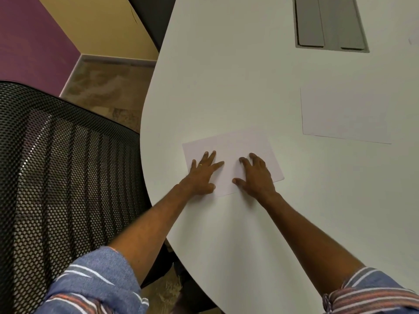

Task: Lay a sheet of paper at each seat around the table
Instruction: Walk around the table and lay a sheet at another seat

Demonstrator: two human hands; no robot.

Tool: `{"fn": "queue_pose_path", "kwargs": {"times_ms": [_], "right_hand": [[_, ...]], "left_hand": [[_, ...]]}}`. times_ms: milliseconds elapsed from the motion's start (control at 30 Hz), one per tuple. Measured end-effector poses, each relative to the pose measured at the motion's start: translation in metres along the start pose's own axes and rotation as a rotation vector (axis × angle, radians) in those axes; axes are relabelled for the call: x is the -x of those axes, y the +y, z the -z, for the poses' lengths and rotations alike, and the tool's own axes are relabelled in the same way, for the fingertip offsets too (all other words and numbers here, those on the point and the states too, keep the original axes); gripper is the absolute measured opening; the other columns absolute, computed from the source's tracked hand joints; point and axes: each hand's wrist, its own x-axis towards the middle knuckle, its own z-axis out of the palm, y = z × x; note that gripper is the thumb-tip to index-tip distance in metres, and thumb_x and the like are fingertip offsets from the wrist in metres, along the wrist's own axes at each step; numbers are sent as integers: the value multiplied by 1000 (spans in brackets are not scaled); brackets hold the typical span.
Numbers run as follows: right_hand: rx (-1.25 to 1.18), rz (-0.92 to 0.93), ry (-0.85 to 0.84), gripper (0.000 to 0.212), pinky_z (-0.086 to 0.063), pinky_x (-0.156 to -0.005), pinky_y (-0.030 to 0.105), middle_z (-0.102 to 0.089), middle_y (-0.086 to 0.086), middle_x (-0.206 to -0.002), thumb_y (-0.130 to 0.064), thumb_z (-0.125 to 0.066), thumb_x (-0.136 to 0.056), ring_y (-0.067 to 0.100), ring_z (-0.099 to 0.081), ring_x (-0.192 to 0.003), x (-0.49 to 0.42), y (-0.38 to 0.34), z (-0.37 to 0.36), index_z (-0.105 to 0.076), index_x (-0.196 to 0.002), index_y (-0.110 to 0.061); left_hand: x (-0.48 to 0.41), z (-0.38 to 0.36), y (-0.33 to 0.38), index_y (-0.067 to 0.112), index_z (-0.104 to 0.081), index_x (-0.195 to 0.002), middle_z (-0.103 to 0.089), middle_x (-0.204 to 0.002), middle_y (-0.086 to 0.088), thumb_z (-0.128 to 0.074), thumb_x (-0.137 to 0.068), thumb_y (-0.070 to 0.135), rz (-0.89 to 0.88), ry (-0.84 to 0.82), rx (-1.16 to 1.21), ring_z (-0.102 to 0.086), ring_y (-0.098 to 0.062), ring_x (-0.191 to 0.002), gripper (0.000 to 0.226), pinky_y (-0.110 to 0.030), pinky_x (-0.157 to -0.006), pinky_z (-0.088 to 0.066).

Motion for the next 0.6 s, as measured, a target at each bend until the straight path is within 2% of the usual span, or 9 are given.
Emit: {"fn": "queue_pose_path", "kwargs": {"times_ms": [167, 267, 367, 600], "right_hand": [[0, 1, 11, 77, -30, -115, 50, -21, 13, -160, -49, -69, -85, 32, -20, -146, 2, 0, -2, -34, -148, -21], [-10, -6, 12, 77, -31, -114, 51, -21, 13, -159, -48, -69, -84, 33, -20, -146, 2, 0, -3, -35, -147, -20], [-13, 3, 9, 77, -31, -114, 52, -22, 14, -159, -48, -70, -84, 34, -21, -146, 1, 4, -3, -36, -147, -20], [-24, 0, 1, 77, -31, -114, 52, -21, 13, -160, -49, -70, -84, 34, -20, -146, 1, 12, -1, -35, -147, -21]], "left_hand": [[5, 4, -1, 27, -22, -157, 7, -167, 1, -59, -86, 9, -13, 64, 97, 14, -17, -152, 82, -55, -121, 6], [5, 3, -4, 26, -21, -157, 6, -167, 0, -64, -89, 22, -18, 60, 75, 13, -18, -152, 81, -54, -122, 5], [4, 0, -4, 26, -18, -158, 8, -166, -1, -71, -87, 36, -18, 37, 34, 13, -19, -153, 89, -52, -121, 5], [-2, -3, 0, 26, -14, -158, 10, -166, -1, -73, -84, 33, -14, 26, -34, 13, -21, -152, 95, -53, -121, 4]]}}
